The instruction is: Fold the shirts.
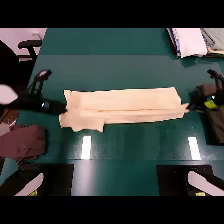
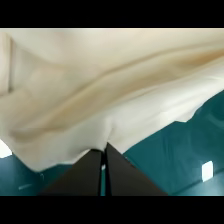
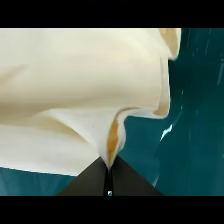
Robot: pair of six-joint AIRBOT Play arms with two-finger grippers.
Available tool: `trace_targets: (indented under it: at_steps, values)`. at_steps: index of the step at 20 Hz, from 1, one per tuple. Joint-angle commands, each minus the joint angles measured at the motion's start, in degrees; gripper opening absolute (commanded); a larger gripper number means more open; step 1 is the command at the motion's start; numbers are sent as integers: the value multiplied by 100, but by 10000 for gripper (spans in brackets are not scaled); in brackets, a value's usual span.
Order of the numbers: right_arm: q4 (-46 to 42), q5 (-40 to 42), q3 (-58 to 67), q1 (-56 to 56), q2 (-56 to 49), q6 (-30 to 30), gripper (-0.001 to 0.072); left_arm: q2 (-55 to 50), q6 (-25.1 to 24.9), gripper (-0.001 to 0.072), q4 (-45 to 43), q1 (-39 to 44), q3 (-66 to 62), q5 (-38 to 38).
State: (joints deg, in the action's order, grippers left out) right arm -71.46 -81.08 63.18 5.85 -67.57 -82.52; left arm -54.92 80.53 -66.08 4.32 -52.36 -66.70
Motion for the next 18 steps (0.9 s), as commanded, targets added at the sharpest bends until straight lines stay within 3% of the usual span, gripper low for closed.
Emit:
trace_targets:
  at_steps: [1,6,7,8,9,10,14,15,16,18]
  values:
    - [-2,201,1106,-339,-1283,-205,15,-1298,-151,26,-101,-2,-835,1161]
    - [625,343,2083,-358,-2465,-203,16,-2496,-120,30,-72,-2,-1585,1598]
    - [778,363,2238,-319,-2610,-199,20,-2529,-96,233,-63,-2,-1602,1683]
    - [935,374,2404,-291,-2736,-79,123,-2529,-33,461,-55,-7,-1613,1762]
    - [1034,367,2544,-238,-2815,4,310,-2524,50,500,-59,-7,-1668,1751]
    - [1104,297,2643,-175,-2839,90,449,-2522,48,499,-57,-7,-1759,1631]
    - [1187,46,2295,317,-2575,544,462,-2459,46,496,24,-4,-2044,859]
    - [1187,55,2083,492,-2500,573,540,-2461,44,310,68,2,-2044,765]
    - [1189,42,1849,678,-2470,575,627,-2461,39,51,109,0,-2044,702]
    - [1213,-17,1445,977,-2551,691,630,-2468,20,36,413,0,-2041,721]
